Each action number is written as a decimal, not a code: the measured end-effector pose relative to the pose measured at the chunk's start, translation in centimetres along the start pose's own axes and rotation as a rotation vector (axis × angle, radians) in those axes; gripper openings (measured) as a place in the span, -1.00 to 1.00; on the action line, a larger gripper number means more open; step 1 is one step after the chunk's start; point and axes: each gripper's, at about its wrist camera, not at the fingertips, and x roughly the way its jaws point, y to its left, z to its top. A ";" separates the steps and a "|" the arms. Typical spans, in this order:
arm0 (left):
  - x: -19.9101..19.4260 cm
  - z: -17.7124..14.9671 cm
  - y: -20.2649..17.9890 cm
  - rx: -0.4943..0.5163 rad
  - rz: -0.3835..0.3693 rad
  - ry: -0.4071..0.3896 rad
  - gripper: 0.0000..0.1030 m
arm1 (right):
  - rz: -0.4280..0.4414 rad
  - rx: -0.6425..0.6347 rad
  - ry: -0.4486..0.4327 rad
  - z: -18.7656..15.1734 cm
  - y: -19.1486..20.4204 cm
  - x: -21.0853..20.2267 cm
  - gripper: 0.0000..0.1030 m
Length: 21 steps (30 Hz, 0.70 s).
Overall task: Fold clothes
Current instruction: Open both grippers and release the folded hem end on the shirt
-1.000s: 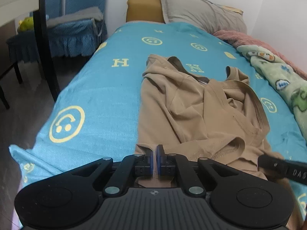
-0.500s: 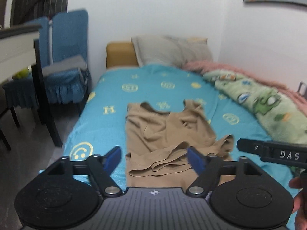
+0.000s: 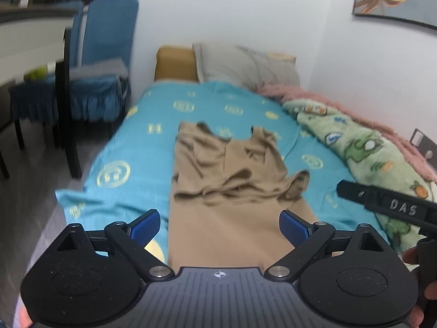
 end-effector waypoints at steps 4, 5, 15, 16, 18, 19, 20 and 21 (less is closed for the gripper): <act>2.0 -0.8 1.4 -0.100 -0.044 0.132 0.85 | -0.020 0.045 0.034 -0.2 -0.7 0.7 0.62; 2.5 -1.0 1.7 -0.125 -0.055 0.165 0.85 | -0.023 0.056 0.046 -0.3 -0.8 0.8 0.61; 8.2 -3.7 5.2 -0.459 -0.184 0.438 0.85 | -0.036 0.128 0.119 -0.9 -1.7 1.9 0.62; 8.3 -3.7 5.4 -0.480 -0.192 0.426 0.88 | -0.037 0.137 0.123 -1.0 -1.9 2.0 0.62; 8.5 -3.6 5.8 -0.519 -0.206 0.415 0.88 | -0.039 0.156 0.131 -1.0 -2.2 2.1 0.62; 8.7 -3.7 6.1 -0.541 -0.209 0.407 0.88 | -0.040 0.165 0.135 -1.1 -2.3 2.1 0.62; 8.8 -3.7 6.4 -0.563 -0.211 0.397 0.88 | -0.041 0.174 0.139 -1.1 -2.4 2.2 0.62; 8.9 -3.7 6.7 -0.580 -0.215 0.384 0.88 | -0.042 0.184 0.144 -1.1 -2.6 2.3 0.62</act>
